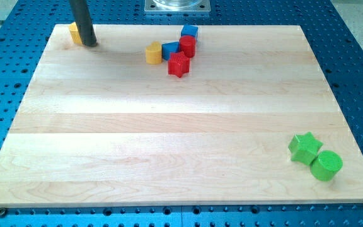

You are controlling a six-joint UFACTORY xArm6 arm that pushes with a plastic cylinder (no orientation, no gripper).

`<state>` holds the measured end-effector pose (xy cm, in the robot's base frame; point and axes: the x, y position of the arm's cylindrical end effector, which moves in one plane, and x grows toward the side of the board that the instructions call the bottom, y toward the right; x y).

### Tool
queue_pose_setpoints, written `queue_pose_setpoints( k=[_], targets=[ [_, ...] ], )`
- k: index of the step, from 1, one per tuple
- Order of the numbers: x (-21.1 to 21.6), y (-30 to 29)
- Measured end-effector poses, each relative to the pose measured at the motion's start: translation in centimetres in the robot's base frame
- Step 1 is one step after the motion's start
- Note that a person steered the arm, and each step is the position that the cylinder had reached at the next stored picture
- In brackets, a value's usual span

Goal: Move cube into triangle

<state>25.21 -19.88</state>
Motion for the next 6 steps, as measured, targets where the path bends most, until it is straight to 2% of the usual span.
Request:
queue_pose_setpoints(
  k=[1,2,3,4,5,6],
  targets=[
    [-0.4,7.3],
    [-4.4,15.1],
    [-5.5,23.4],
    [-5.0,25.3],
    [0.2,18.3],
    [9.4,14.6]
  ],
)
